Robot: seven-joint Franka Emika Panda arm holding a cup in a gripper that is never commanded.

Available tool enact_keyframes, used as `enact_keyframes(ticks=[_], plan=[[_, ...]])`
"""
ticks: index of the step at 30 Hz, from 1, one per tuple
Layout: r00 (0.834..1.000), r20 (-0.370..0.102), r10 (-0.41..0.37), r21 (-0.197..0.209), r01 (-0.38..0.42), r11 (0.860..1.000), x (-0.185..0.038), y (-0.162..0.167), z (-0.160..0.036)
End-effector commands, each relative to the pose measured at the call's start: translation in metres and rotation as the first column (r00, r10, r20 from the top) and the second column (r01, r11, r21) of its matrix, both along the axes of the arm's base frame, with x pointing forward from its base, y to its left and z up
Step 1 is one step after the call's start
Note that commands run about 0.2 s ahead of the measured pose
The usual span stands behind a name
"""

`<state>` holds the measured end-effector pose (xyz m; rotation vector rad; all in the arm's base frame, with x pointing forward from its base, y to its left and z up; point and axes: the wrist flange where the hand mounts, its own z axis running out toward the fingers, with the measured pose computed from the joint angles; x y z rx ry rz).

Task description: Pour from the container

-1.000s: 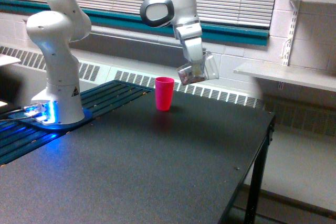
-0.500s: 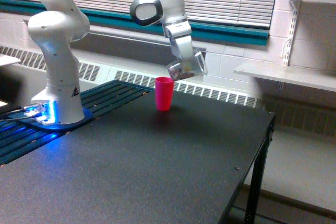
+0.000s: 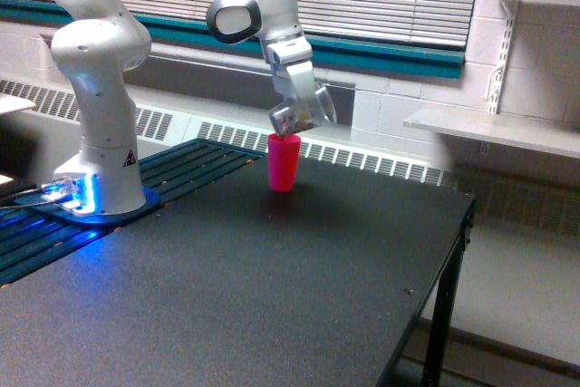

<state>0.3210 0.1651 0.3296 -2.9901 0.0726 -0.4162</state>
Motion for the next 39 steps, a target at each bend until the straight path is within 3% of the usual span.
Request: enact_keyframes(ticks=[1,23,39], plan=[[0.998,-0.026,0.058,-0.013,-0.058,0.998,-0.017,0.005,-0.008],[0.985,-0.088,0.148,-0.044,-0.153,0.987,-0.052,0.047,-0.019],[0.98,-0.121,0.16,-0.048,-0.167,0.985,-0.083,0.072,-0.028]])
